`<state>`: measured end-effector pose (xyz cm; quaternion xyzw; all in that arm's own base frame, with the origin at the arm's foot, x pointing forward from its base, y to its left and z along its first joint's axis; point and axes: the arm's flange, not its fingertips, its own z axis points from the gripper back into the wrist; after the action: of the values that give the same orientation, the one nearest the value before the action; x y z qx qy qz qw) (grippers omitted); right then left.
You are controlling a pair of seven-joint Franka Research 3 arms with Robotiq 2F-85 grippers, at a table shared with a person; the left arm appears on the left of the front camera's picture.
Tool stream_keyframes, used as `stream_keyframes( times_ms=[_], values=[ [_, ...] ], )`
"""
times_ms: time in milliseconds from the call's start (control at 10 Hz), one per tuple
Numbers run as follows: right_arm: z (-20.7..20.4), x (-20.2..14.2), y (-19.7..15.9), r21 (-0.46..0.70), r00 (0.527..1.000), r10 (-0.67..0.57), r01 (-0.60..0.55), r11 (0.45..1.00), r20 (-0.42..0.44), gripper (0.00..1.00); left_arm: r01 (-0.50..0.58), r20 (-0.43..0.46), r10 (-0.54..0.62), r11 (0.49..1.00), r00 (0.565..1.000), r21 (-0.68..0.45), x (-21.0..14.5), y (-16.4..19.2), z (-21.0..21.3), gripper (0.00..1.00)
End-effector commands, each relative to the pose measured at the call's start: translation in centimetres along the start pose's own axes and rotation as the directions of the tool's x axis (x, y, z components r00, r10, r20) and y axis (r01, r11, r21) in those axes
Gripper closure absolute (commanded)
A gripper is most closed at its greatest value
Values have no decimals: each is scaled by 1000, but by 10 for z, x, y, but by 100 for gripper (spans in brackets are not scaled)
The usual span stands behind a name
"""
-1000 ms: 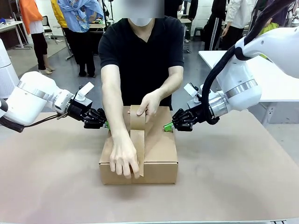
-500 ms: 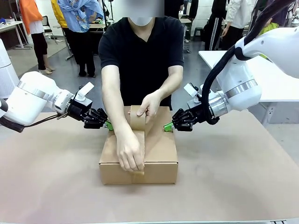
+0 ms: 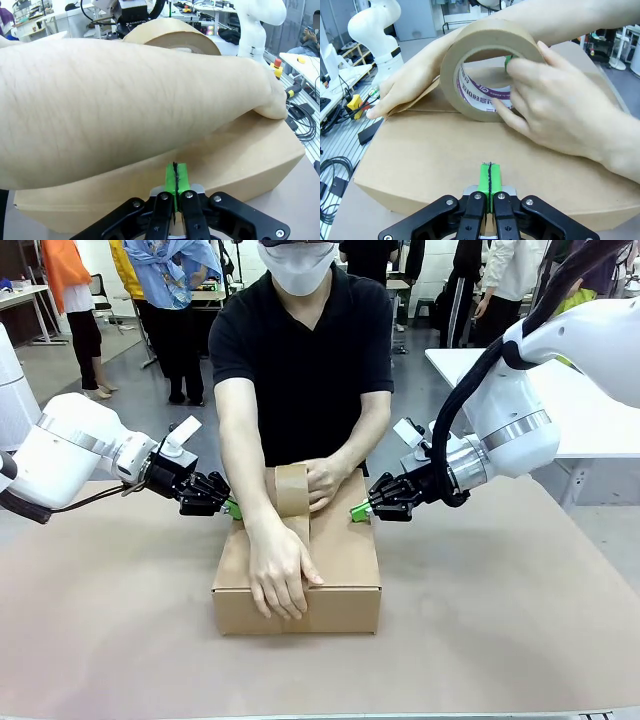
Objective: Wrap the clocks to prevent damage.
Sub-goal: After the human seals the box with tape, release both hands from the side flaps of the Package Box.
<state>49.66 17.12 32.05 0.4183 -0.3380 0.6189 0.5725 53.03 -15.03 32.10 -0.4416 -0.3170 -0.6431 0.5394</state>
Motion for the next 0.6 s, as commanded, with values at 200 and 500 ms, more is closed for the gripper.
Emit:
stream_keyframes(
  times_ms=[200,500],
  values=[
    [-3,-2,0,-2,1000,-3,3,1000,-7,99,-3,-4,3,1000,1000,7,-1,0,-1,100],
    [-3,-2,0,-2,1000,-3,3,1000,-7,99,-3,-4,3,1000,1000,7,-1,0,-1,100]
  ],
)
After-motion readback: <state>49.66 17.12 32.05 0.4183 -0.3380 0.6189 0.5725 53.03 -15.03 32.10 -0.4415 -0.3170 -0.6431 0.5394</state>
